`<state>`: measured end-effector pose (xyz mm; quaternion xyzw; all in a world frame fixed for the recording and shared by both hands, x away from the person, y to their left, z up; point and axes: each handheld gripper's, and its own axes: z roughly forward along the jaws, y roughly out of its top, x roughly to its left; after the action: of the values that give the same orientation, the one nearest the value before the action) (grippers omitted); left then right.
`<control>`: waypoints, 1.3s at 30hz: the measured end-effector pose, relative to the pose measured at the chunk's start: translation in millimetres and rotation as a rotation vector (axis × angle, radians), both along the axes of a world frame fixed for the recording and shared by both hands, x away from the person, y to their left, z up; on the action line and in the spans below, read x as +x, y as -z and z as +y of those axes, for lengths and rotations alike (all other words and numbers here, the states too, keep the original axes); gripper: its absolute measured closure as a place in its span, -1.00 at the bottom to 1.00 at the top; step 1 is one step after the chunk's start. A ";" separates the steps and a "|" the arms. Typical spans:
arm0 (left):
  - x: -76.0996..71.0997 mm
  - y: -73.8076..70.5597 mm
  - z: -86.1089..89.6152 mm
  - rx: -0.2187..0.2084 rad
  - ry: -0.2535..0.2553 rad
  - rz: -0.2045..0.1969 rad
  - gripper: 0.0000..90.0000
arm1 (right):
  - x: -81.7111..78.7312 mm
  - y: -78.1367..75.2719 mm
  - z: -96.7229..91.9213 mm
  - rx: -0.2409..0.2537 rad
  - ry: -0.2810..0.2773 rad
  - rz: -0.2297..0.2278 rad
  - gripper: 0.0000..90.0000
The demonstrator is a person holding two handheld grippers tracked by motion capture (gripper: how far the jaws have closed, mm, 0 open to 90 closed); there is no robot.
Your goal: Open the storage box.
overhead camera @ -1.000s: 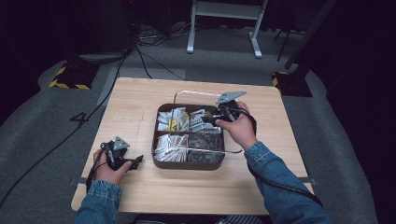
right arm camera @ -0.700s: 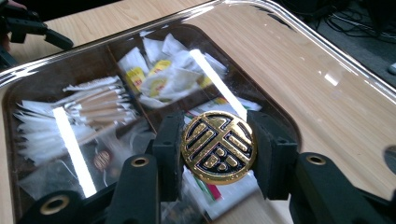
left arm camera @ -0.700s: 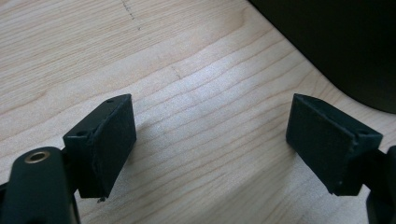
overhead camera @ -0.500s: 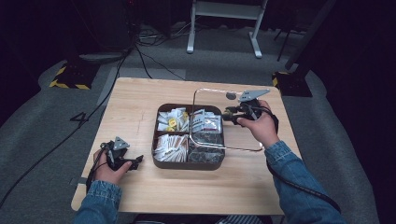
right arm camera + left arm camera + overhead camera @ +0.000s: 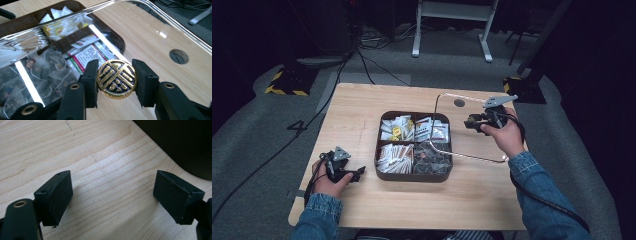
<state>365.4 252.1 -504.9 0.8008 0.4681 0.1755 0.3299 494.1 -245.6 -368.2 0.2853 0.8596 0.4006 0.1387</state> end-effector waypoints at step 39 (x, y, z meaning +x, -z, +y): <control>-0.7 0.0 -0.5 0.002 0.000 0.001 -0.65 | 9.8 54.6 -85.7 -0.054 0.080 0.045 0.32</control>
<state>364.7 251.6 -504.9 0.8011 0.4681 0.1757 0.3289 503.9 -331.3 -422.8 0.3245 0.8609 0.3649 0.1427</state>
